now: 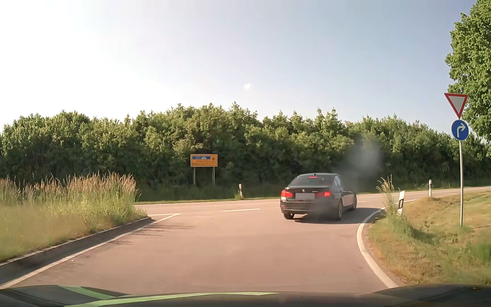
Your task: Follow the waypoints while adhering to traffic rules and regulations
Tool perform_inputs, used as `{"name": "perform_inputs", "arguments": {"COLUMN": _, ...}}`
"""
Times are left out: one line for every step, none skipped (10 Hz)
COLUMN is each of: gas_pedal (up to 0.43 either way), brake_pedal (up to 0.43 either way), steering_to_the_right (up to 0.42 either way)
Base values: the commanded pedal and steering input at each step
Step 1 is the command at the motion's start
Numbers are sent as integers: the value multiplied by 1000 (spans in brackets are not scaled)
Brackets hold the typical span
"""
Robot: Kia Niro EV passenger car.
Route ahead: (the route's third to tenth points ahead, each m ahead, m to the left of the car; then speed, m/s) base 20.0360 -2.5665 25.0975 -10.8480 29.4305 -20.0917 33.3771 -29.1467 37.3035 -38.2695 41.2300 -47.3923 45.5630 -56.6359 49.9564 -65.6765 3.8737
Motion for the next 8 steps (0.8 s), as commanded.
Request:
{"name": "perform_inputs", "arguments": {"gas_pedal": 0, "brake_pedal": 250, "steering_to_the_right": 74}}
{"name": "perform_inputs", "arguments": {"gas_pedal": 0, "brake_pedal": 250, "steering_to_the_right": 78}}
{"name": "perform_inputs", "arguments": {"gas_pedal": 0, "brake_pedal": 250, "steering_to_the_right": 81}}
{"name": "perform_inputs", "arguments": {"gas_pedal": 0, "brake_pedal": 256, "steering_to_the_right": 87}}
{"name": "perform_inputs", "arguments": {"gas_pedal": 0, "brake_pedal": 256, "steering_to_the_right": 93}}
{"name": "perform_inputs", "arguments": {"gas_pedal": 0, "brake_pedal": 250, "steering_to_the_right": 96}}
{"name": "perform_inputs", "arguments": {"gas_pedal": 0, "brake_pedal": 250, "steering_to_the_right": 96}}
{"name": "perform_inputs", "arguments": {"gas_pedal": 0, "brake_pedal": 250, "steering_to_the_right": 96}}
